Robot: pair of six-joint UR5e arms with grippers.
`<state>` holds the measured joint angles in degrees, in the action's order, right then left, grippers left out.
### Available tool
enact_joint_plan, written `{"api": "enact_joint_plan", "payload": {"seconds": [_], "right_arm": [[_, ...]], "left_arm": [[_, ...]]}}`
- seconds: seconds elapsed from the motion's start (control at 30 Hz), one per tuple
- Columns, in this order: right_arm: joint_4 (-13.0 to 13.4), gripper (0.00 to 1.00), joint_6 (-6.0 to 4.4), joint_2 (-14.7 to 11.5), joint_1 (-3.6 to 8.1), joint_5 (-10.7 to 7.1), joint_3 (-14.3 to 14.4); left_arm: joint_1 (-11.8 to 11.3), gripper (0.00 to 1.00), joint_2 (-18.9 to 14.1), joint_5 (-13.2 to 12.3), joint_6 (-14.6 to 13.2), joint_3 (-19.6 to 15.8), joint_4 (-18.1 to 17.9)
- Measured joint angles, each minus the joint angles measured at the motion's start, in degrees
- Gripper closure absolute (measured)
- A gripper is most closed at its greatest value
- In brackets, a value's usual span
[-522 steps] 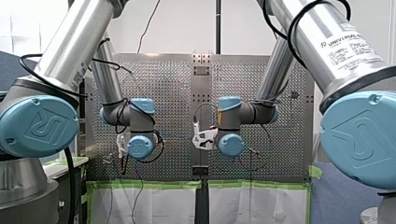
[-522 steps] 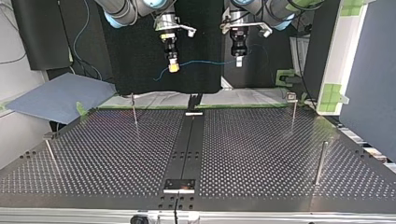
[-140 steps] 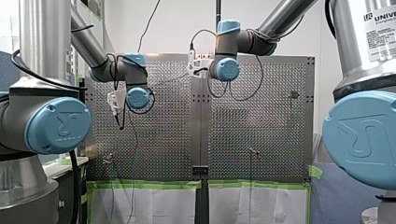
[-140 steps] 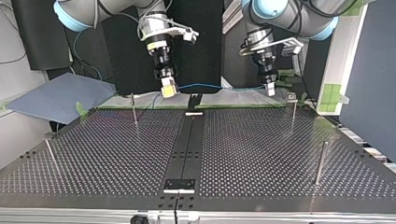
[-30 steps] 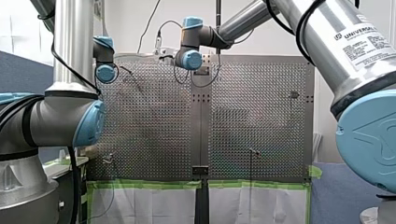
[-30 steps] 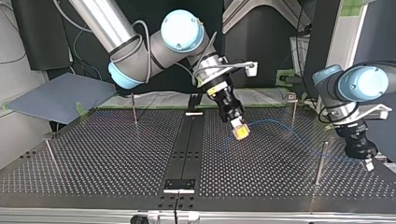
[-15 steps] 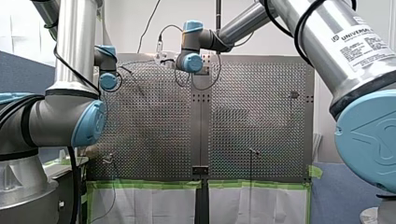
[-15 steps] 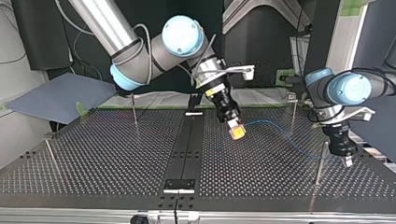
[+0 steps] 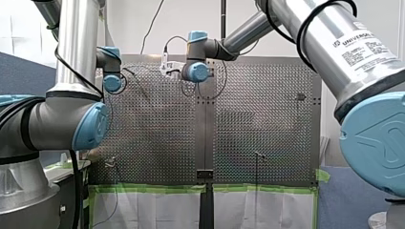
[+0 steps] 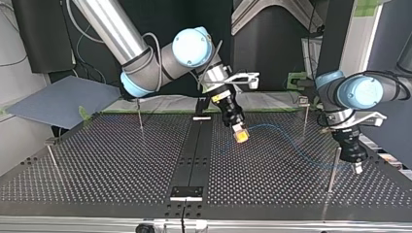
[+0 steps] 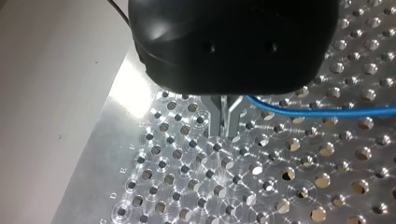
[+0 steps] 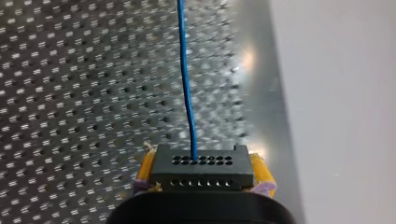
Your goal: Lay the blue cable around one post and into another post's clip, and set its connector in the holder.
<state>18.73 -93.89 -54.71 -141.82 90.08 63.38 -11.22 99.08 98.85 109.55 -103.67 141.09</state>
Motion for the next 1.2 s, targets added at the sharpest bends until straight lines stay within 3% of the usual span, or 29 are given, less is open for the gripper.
{"api": "enact_joint_plan", "payload": {"seconds": [0.3, 1.03, 1.13, 1.17, 1.2], "right_arm": [[-1.08, 1.0, 0.0, 2.13, 0.41, -0.05, 0.11], [-2.29, 1.0, 0.01, 2.66, 0.42, 0.01, 0.3], [-2.29, 1.0, 0.0, 2.69, 0.42, 0.01, 0.3], [-2.29, 1.0, 0.0, 2.69, 0.43, 0.01, 0.3], [-2.29, 1.0, 0.0, 2.71, 0.43, 0.0, 0.29]], "left_arm": [[0.04, 0.92, 0.0, 0.23, 0.65, -0.02, 0.16], [0.31, 0.89, 0.0, 0.27, 1.45, -0.02, 0.21], [0.31, 0.78, 0.0, 0.04, 1.77, -0.02, 0.13], [0.3, 0.63, 0.0, -0.13, 2.05, -0.02, 0.13], [0.3, 0.63, 0.0, -0.22, 2.27, -0.03, 0.14]]}}
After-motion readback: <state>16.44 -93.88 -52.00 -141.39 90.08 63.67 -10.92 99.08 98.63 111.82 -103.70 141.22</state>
